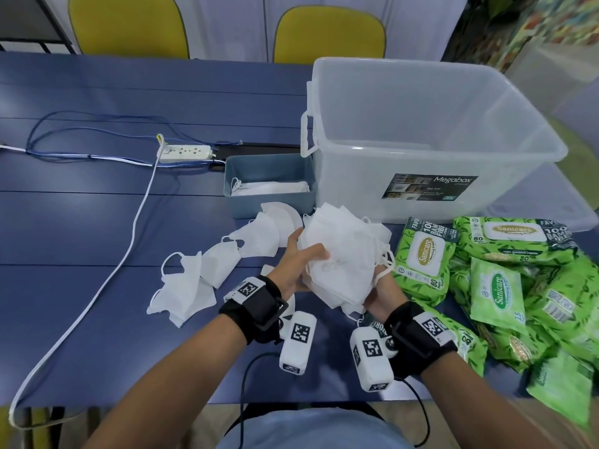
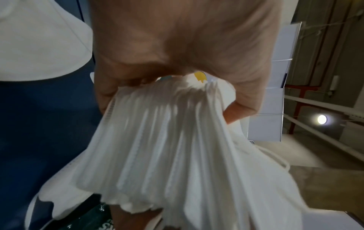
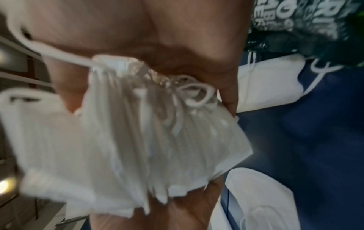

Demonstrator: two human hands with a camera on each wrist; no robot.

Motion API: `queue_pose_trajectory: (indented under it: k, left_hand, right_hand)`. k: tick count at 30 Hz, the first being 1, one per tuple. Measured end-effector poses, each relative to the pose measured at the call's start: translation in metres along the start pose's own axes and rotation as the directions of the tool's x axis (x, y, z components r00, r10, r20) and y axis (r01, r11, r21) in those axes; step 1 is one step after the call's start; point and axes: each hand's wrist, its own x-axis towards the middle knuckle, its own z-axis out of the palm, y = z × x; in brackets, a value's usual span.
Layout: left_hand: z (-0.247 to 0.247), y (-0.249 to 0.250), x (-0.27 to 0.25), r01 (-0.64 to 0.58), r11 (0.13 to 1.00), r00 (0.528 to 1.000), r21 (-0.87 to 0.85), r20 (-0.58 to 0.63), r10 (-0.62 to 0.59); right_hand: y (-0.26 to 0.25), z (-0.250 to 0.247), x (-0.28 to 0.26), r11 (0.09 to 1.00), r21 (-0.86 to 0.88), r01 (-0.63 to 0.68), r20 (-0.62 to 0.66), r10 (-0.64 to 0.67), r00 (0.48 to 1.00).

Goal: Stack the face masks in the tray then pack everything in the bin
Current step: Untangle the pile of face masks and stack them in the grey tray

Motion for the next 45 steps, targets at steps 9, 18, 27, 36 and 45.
queue_pose_trajectory:
  k: [9,18,27,36,45]
  left_hand:
    - [0.002,-0.017,0.0,-0.126,0.979,0.992,0.158,0.032,0.123]
    - [-0.033,-0.063,0.009,-0.384,0.803,0.923,0.456,0.177,0.342]
    - [-0.06,-0.069,0.002,-0.557,0.112,0.752,0.823,0.442,0.489]
    - [-0.088,-0.084,0.028,-0.427,0.13,0.824,0.895,0.326,0.463]
    - [-0.072,-0.074,0.014,-0.572,-0.063,0.691,0.818,0.522,0.501]
  right_hand:
    - [0.005,-0.027,-0.015,0.987,-0.16,0.009,0.15,0.015,0.989]
    - [0.009,-0.024,-0.011,0.486,-0.839,0.246,0.168,-0.2,0.965]
    - [0.043,-0.004,-0.002,-0.005,-0.88,0.476,0.469,-0.176,0.866]
    - [0.016,-0.03,0.0,0.367,-0.857,0.361,0.417,0.084,0.905]
    - [0.038,-0.046,0.003,-0.111,-0.924,0.365,0.361,0.054,0.931]
